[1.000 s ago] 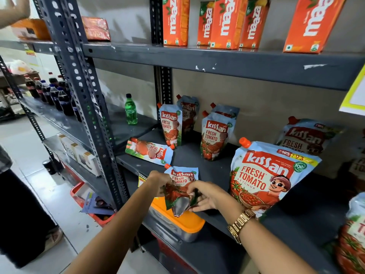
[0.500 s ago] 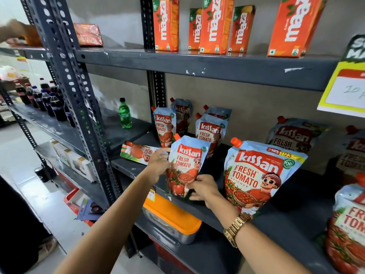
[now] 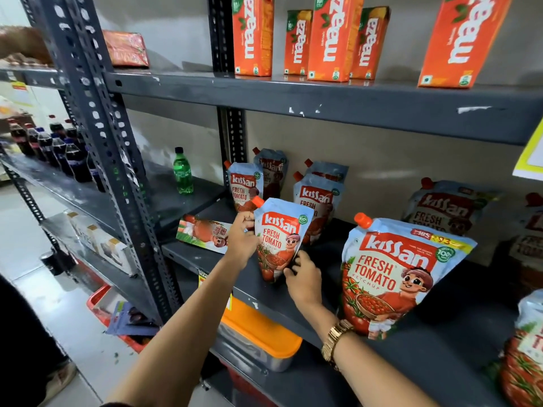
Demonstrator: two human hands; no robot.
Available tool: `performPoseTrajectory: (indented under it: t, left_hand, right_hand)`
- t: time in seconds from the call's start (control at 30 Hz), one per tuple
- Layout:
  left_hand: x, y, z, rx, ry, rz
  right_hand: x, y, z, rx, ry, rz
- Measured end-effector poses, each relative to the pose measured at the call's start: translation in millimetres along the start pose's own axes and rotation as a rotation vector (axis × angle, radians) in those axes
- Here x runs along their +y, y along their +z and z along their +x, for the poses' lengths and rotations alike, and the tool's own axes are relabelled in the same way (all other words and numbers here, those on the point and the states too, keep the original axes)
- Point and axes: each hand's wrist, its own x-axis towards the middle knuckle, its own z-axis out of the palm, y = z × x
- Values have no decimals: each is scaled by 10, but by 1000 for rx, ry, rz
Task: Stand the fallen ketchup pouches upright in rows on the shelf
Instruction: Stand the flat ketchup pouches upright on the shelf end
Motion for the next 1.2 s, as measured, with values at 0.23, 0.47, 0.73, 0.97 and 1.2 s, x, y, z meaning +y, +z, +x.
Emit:
performPoseTrajectory:
  t: [0.23, 0.47, 0.73, 0.97, 1.2]
  left_hand:
    - [-80, -189, 170, 64, -57, -107]
    - [-167, -686, 518, 246, -4, 5]
    - [-225, -1106, 801, 376, 12, 180]
    - [-327, -1304, 1069, 318, 20, 416]
    - [-633, -1379, 1144, 190, -94, 488]
  right_hand:
    - [-46, 47, -189, 308, -242, 112]
    - [-182, 243, -240, 275, -458, 48]
    - [-422, 774, -47, 71, -319, 134]
    - [-486, 1186, 212, -66, -152, -4]
    - [-372, 1391, 323, -105, -77, -231]
